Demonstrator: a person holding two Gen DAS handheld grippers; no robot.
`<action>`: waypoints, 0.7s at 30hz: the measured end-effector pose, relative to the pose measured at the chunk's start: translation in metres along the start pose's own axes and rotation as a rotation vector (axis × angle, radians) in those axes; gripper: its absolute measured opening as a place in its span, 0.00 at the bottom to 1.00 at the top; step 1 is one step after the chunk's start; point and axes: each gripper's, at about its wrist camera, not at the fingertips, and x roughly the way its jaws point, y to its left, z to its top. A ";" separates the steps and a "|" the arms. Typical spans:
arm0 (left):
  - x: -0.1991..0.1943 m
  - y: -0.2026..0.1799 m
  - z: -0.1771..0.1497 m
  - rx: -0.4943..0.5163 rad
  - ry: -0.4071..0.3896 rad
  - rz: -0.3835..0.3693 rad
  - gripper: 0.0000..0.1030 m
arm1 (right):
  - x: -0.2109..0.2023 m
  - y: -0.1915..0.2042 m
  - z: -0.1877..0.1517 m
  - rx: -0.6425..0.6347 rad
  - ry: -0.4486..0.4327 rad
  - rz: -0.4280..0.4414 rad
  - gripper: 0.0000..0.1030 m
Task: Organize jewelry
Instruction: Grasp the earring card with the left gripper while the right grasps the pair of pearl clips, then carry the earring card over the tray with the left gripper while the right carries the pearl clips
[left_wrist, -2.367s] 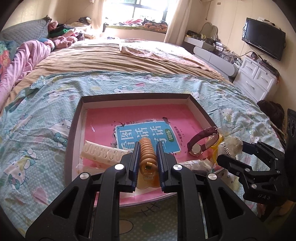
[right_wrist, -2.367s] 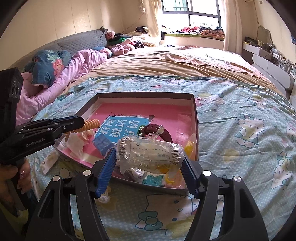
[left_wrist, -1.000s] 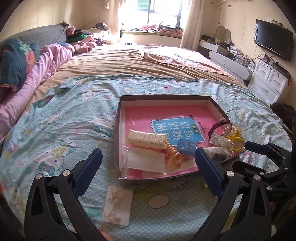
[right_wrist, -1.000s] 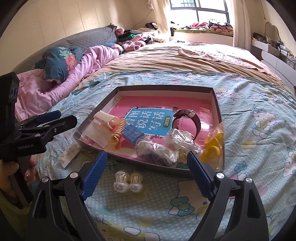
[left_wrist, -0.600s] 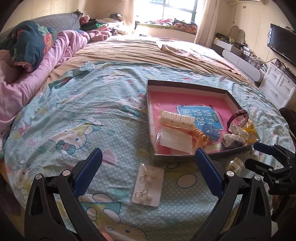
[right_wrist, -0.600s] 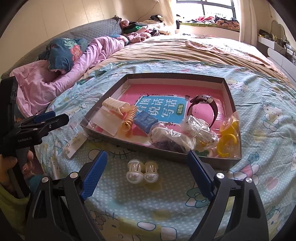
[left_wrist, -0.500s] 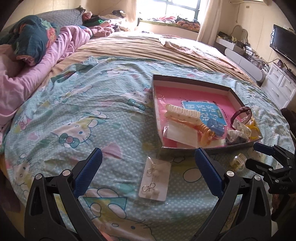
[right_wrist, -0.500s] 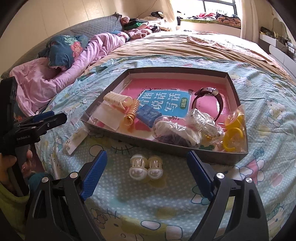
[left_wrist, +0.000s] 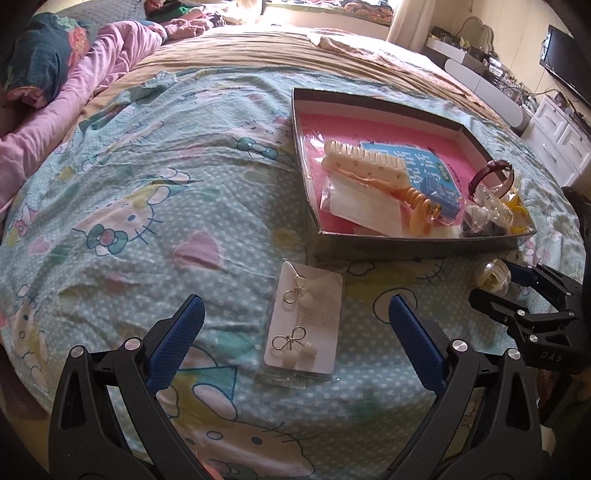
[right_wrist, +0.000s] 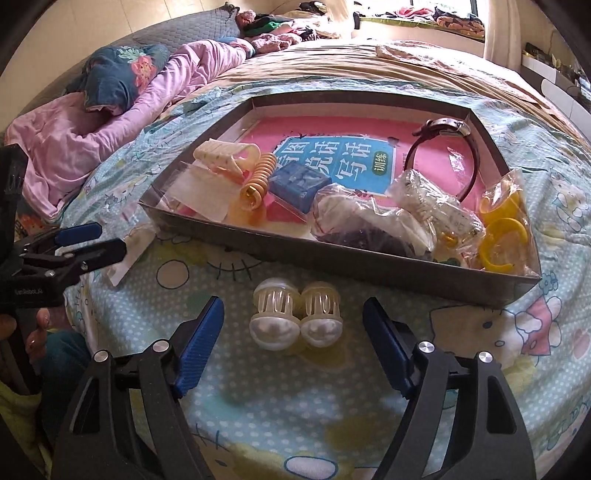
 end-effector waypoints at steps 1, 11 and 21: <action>0.006 -0.001 0.000 0.000 0.021 0.000 0.89 | 0.001 0.000 0.000 -0.003 -0.003 -0.003 0.70; 0.012 -0.003 -0.002 0.015 0.042 0.022 0.33 | 0.002 0.001 -0.001 -0.048 -0.011 -0.010 0.41; -0.027 -0.020 0.003 0.062 -0.122 0.018 0.31 | -0.034 0.001 -0.002 -0.054 -0.063 0.039 0.41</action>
